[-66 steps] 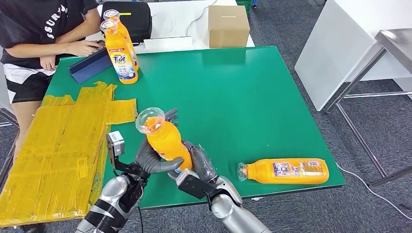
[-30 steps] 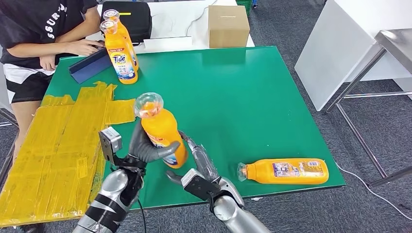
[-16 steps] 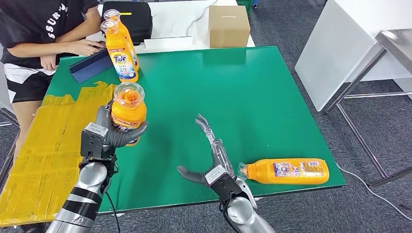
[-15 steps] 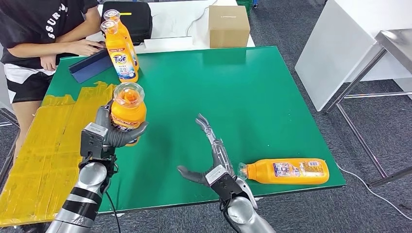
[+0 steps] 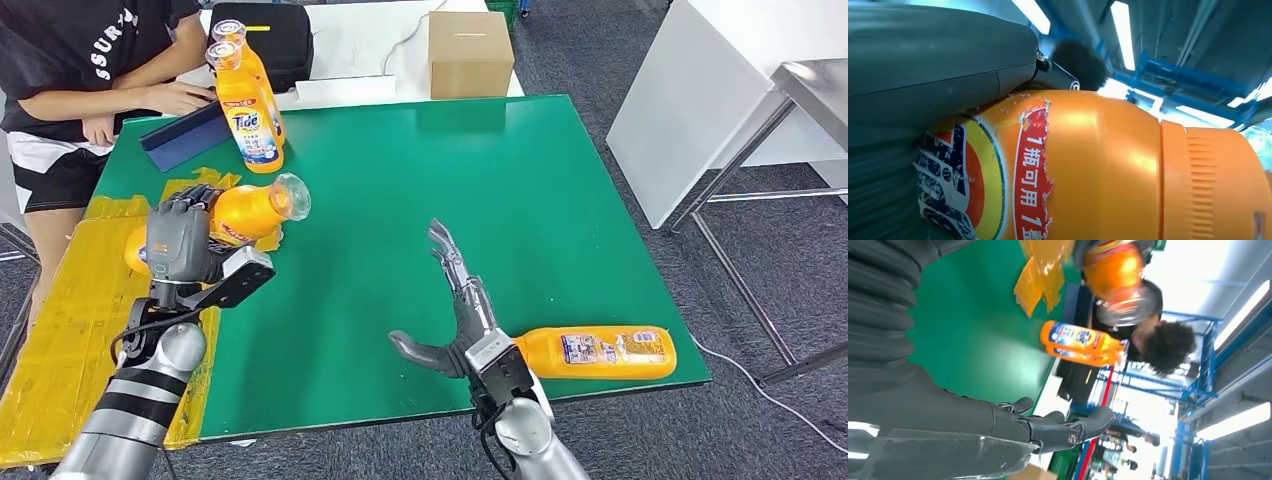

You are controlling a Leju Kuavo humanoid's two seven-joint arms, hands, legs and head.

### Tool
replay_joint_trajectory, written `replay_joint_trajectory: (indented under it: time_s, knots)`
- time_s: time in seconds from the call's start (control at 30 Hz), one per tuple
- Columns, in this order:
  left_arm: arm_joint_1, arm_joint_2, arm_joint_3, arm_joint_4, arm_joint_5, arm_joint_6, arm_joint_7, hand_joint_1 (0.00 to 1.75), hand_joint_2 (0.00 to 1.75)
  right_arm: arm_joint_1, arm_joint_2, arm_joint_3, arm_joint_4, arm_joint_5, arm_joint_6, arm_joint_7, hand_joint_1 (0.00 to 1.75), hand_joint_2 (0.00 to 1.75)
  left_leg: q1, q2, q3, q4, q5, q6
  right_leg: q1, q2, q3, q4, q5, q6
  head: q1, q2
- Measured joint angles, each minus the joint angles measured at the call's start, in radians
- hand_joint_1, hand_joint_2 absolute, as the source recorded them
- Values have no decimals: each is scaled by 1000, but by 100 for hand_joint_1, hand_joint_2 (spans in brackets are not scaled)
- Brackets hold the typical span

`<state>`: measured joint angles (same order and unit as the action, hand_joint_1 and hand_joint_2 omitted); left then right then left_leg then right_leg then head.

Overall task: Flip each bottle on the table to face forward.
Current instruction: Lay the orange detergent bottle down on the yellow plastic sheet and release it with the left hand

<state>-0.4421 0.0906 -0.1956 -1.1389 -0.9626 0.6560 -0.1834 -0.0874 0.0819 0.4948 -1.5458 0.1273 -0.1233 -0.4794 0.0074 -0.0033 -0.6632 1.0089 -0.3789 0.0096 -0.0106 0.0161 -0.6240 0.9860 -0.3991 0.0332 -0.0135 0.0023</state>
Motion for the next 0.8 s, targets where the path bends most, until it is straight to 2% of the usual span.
replay_joint_trajectory:
  time_s: [0.07,0.2,0.3,0.4,0.67,0.8]
  knots:
    - [-34,33,7,75,-210,-7,93,175,175,1,-13,-19,-23,-24,36,9,0,175,0,0,0,0,0,0,0,0,0,0,0,0,0,0]
    - [-108,91,4,299,-461,-95,220,175,175,4,-46,-68,-58,-49,60,24,0,175,0,0,0,0,0,0,0,0,0,0,0,0,0,0]
    - [-131,110,2,465,-529,-103,244,175,175,7,-65,-104,-69,-53,67,29,0,175,0,1,0,0,0,0,0,1,0,0,0,0,0,0]
    - [-151,115,7,574,-559,-109,256,175,175,7,-75,-122,-71,-50,70,31,0,175,0,-1,0,0,0,0,0,0,0,0,0,0,0,0]
    - [-204,115,28,698,-528,-152,260,175,175,10,-88,-143,-71,-42,71,32,0,175,0,-1,6,0,-2,-2,0,1,6,0,0,0,0,0]
    - [-206,112,67,722,-441,-174,196,175,175,12,-92,-153,-71,-41,71,32,0,175,0,-1,11,-1,-3,-2,0,1,10,0,-1,-1,0,0]
